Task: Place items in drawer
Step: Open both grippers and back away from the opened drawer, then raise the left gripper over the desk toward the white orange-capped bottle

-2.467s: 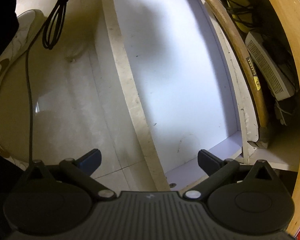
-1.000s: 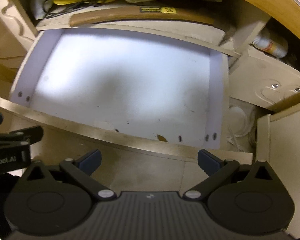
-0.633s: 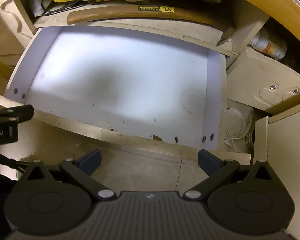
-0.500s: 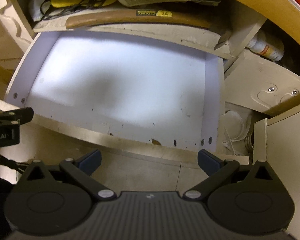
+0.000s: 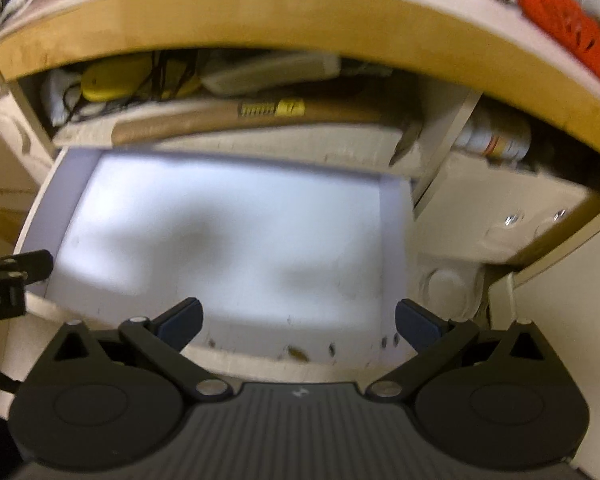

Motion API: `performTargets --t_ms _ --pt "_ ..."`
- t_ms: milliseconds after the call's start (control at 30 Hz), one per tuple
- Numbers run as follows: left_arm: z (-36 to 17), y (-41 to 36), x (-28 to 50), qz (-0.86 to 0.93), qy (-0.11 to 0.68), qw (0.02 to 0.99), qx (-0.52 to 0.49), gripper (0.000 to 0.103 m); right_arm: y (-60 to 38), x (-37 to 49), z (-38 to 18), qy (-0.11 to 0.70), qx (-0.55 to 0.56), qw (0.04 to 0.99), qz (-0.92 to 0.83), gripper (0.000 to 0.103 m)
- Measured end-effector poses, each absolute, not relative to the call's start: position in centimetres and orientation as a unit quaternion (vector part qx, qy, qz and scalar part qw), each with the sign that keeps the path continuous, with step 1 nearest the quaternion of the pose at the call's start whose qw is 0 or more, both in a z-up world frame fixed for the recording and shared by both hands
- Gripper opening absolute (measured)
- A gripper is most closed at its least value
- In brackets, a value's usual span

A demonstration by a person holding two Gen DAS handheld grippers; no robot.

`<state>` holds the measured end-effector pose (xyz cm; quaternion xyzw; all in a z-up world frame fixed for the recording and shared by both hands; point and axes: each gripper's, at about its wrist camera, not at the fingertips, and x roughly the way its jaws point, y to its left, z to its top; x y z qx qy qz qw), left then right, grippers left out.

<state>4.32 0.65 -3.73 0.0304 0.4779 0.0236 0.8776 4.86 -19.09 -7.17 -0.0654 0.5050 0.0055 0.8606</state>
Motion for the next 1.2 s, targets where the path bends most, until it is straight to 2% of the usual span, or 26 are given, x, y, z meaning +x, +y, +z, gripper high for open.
performTargets --t_ms 567,900,1200 --pt "1.6 1.1 4.4 0.031 0.369 0.929 0.007 0.09 -18.1 3.8 -0.1 0.318 -0.073 0.944 0.049 0.103" --pt "4.1 0.5 3.6 0.018 0.282 0.959 0.027 0.09 -18.1 2.4 2.5 0.216 -0.089 0.972 0.027 0.103" --pt "5.0 -0.3 3.0 -0.016 0.224 0.974 0.028 0.09 -18.7 1.8 3.6 0.169 -0.08 0.982 0.017 0.103"
